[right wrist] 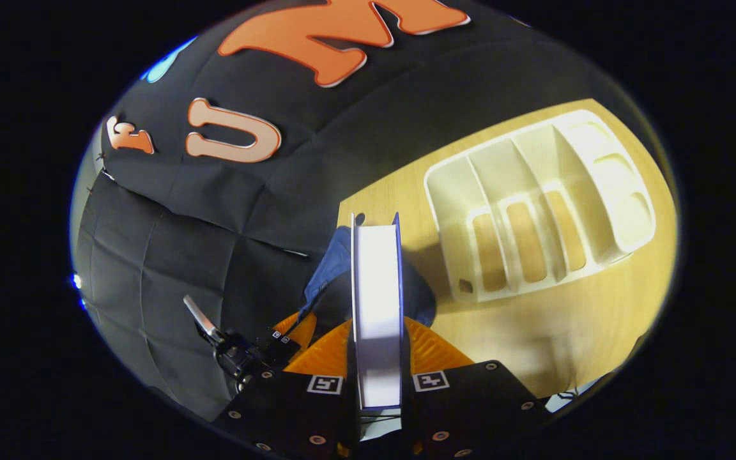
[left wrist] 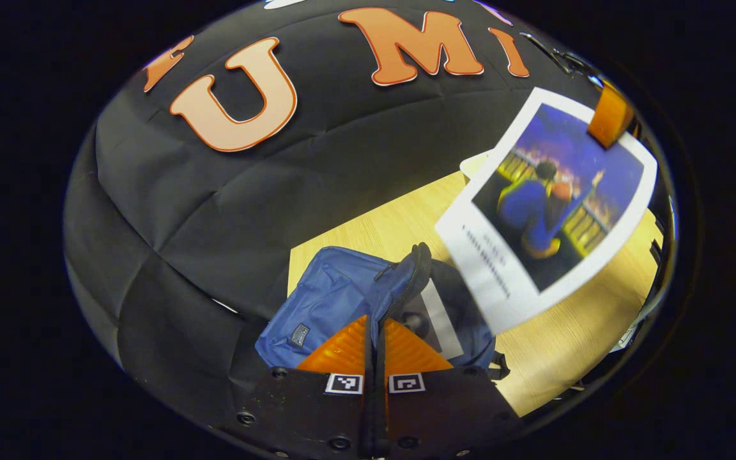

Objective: Open the schoolbag, grab two books from the bookshelf and put them into the schoolbag.

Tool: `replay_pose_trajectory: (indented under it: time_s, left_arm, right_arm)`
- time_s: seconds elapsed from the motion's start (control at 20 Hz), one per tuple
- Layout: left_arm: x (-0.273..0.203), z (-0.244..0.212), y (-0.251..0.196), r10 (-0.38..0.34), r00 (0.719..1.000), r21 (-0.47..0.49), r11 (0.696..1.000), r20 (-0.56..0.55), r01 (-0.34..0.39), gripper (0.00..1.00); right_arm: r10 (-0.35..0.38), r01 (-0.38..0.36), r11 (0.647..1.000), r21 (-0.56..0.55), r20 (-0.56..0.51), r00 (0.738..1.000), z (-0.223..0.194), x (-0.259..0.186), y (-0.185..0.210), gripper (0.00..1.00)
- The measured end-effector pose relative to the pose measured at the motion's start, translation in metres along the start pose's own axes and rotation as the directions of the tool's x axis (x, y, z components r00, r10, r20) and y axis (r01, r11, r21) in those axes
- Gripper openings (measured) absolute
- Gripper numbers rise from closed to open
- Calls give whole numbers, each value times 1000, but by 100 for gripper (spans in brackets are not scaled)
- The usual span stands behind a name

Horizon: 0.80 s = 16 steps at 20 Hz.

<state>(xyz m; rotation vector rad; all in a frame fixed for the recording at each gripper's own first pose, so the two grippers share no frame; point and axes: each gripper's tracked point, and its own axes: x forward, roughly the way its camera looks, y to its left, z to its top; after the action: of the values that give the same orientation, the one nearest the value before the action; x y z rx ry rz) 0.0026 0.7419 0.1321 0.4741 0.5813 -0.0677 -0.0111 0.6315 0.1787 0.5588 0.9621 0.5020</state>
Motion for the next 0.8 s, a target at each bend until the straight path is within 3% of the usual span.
replay_pose_trajectory:
  time_s: [0.5,0.8]
  left_arm:
    - [-1,3,0,-16,1000,11,1000,3,16,1]
    - [-1,6,-2,-46,998,12,999,39,45,1]
  right_arm:
    - [-70,65,991,119,39,997,-29,92,2,25]
    - [-41,32,986,163,54,998,-47,141,15,25]
